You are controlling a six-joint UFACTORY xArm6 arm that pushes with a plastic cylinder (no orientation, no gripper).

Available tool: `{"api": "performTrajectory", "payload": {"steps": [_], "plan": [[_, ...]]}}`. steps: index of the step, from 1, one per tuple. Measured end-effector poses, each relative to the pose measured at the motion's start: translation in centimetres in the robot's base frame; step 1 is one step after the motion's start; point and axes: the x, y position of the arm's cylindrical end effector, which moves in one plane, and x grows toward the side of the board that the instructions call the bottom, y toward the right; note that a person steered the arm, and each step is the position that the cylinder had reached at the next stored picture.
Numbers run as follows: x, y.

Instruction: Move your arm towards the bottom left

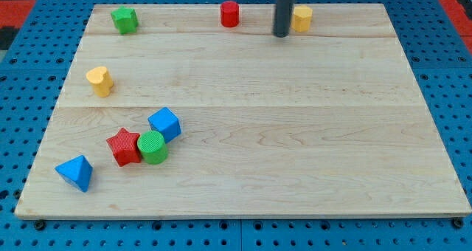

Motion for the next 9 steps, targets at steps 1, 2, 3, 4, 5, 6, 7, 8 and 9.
{"api": "performTrajectory", "payload": {"steps": [1,2,3,4,5,6,7,8,9], "plan": [[-3.6,3.8],[-3.6,10.3],[-3.6,11.5],[-3.6,4.5],[-3.7,0.9],[-3.7,1.3],[-3.8,1.3],[-3.8,1.3],[-1.7,2.4]]}}
